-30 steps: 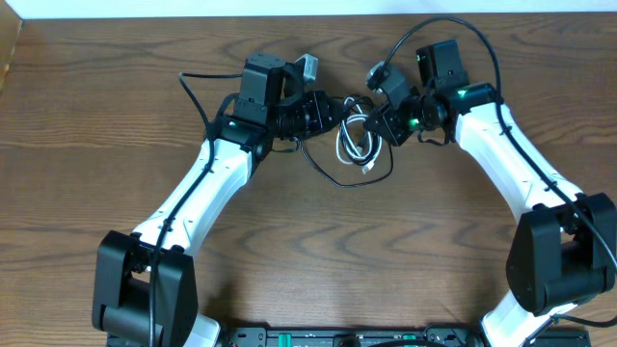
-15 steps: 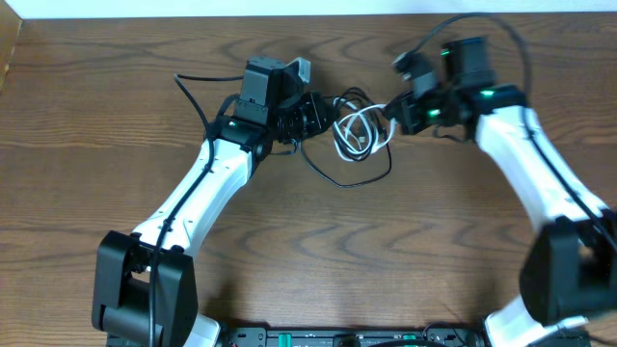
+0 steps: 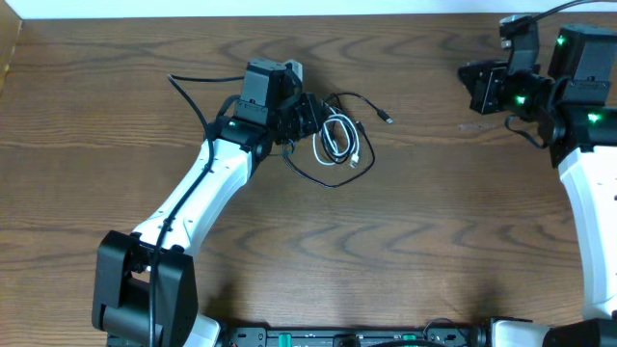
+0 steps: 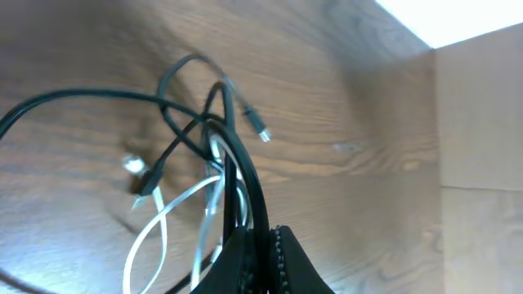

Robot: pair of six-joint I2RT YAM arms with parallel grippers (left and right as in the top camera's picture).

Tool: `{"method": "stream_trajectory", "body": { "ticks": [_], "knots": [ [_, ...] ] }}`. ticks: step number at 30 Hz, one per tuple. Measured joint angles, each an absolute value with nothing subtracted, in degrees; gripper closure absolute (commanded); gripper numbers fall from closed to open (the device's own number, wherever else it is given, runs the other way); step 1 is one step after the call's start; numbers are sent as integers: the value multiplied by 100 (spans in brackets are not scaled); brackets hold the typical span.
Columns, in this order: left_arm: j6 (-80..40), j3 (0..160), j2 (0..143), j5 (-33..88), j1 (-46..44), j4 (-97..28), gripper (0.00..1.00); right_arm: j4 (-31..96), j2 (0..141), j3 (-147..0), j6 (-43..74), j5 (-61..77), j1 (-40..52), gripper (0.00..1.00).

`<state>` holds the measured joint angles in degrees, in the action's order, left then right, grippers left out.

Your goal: Untangle cables

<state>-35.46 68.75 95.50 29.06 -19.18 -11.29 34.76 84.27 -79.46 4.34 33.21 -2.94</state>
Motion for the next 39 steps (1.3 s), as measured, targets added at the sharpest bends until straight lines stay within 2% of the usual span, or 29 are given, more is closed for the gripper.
{"method": "stream_trajectory", "body": {
  "ticks": [1, 4, 10, 15, 18, 25, 30, 32, 39],
  "knots": [
    [-3533, 6873, 9550, 3026, -1918, -980, 93, 3489, 8451, -7946, 445, 3361, -263, 67],
    [-3492, 6871, 9553, 3568, -1918, -311, 92, 3551, 8554, -7946, 381, 3409, -75, 62],
    [-3562, 6860, 9553, 4742, -1918, 969, 92, 3566, 8753, -7946, 178, 3592, 473, 59],
    [-4219, 6858, 9553, 5072, -1804, 1680, 93, 3568, 8785, -7946, 95, 3730, 849, 55],
    [-4687, 6858, 9553, 5057, -1671, 1789, 93, 3562, 8906, -7946, -178, 4012, 1024, 51],
    [-5358, 6858, 9553, 4965, -1619, 1769, 92, 3004, 9432, -7946, -628, 4901, 1221, 51],
    [-5594, 6858, 9553, 4901, -1619, 1339, 93, 2585, 9734, -7946, -690, 5688, 1225, 55],
    [-5852, 6860, 9557, 4838, -1616, 1050, 92, 2543, 9736, -7946, -694, 5774, 1225, 58],
    [-6956, 6858, 9557, 4797, -1616, 939, 92, 2464, 9736, -7946, -696, 5819, 1225, 60]
  ]
}}
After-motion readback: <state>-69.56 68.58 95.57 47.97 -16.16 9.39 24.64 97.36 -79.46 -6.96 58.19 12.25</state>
